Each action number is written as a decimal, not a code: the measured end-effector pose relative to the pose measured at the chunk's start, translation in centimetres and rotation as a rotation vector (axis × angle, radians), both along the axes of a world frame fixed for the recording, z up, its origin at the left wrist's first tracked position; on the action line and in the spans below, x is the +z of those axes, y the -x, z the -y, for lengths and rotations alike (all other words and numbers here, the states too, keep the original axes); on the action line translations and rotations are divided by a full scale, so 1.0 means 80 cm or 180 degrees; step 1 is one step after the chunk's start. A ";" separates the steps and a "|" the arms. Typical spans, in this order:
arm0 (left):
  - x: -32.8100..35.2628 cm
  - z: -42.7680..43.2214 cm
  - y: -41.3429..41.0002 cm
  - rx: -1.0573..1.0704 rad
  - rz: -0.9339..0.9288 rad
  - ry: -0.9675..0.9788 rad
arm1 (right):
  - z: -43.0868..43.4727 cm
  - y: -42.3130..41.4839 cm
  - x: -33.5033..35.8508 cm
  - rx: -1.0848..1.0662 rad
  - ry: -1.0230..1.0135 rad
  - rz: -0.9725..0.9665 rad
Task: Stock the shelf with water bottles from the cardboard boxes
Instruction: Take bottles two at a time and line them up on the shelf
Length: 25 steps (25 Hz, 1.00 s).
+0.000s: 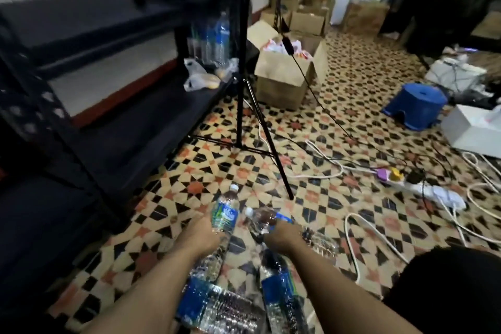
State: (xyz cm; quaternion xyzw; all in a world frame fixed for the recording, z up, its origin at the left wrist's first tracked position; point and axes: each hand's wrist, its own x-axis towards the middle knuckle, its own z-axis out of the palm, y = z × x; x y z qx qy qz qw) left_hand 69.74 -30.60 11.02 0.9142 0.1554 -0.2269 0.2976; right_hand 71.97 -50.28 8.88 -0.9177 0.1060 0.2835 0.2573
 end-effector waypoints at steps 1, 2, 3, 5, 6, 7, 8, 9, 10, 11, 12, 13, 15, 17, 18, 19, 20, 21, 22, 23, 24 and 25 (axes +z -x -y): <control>-0.025 0.002 -0.008 0.0014 -0.0080 0.0037 | -0.001 -0.004 -0.019 -0.0157 -0.0025 -0.0051; -0.049 0.005 -0.016 0.0022 -0.0130 0.0052 | 0.001 -0.009 -0.037 -0.0314 -0.0073 -0.0084; -0.067 0.005 -0.021 0.0061 -0.0163 0.0034 | 0.002 -0.012 -0.048 -0.0424 -0.0056 -0.0090; -0.106 0.008 -0.039 0.0145 -0.0281 -0.0041 | 0.012 -0.031 -0.074 -0.0518 0.0151 -0.0045; -0.123 0.007 -0.046 0.0184 -0.0312 -0.0053 | 0.019 -0.041 -0.084 -0.0545 0.0307 -0.0022; -0.142 0.004 -0.054 0.0251 -0.0349 -0.0065 | 0.027 -0.050 -0.092 -0.0552 0.0503 -0.0047; -0.161 0.002 -0.060 0.0330 -0.0402 -0.0113 | 0.037 -0.060 -0.101 -0.0503 0.0700 -0.0081; -0.175 0.000 -0.063 0.0401 -0.0488 -0.0164 | 0.047 -0.068 -0.108 -0.0414 0.0870 -0.0158; -0.191 -0.002 -0.064 0.0445 -0.0621 -0.0190 | 0.058 -0.075 -0.118 -0.0310 0.0992 -0.0279; -0.198 -0.001 -0.063 0.0448 -0.0763 -0.0189 | 0.068 -0.079 -0.126 -0.0206 0.1077 -0.0424; -0.204 0.001 -0.061 0.0453 -0.0882 -0.0188 | 0.076 -0.082 -0.135 -0.0073 0.1145 -0.0559; -0.213 0.002 -0.060 0.0471 -0.0925 -0.0202 | 0.082 -0.083 -0.142 0.0070 0.1223 -0.0630; -0.223 0.002 -0.062 0.0566 -0.0885 -0.0262 | 0.088 -0.088 -0.151 0.0335 0.1394 -0.0586; -0.230 0.001 -0.069 0.0675 -0.0740 -0.0204 | 0.093 -0.094 -0.152 0.0553 0.1506 -0.0527; -0.229 0.005 -0.073 0.0726 -0.0644 -0.0168 | 0.095 -0.096 -0.152 0.0656 0.1540 -0.0489; -0.228 0.011 -0.076 0.0763 -0.0561 -0.0183 | 0.098 -0.096 -0.153 0.0723 0.1559 -0.0453; -0.225 0.018 -0.079 0.0751 -0.0484 -0.0253 | 0.099 -0.094 -0.155 0.0725 0.1558 -0.0432; -0.223 0.027 -0.082 0.0717 -0.0416 -0.0344 | 0.098 -0.090 -0.158 0.0639 0.1543 -0.0420; -0.222 0.033 -0.085 0.0692 -0.0352 -0.0417 | 0.097 -0.087 -0.161 0.0499 0.1519 -0.0395; -0.223 0.036 -0.088 0.0683 -0.0330 -0.0447 | 0.094 -0.084 -0.165 0.0338 0.1492 -0.0367; -0.223 0.036 -0.091 0.0684 -0.0344 -0.0414 | 0.091 -0.084 -0.167 0.0186 0.1478 -0.0359; -0.223 0.034 -0.095 0.0689 -0.0365 -0.0343 | 0.087 -0.084 -0.169 0.0045 0.1475 -0.0362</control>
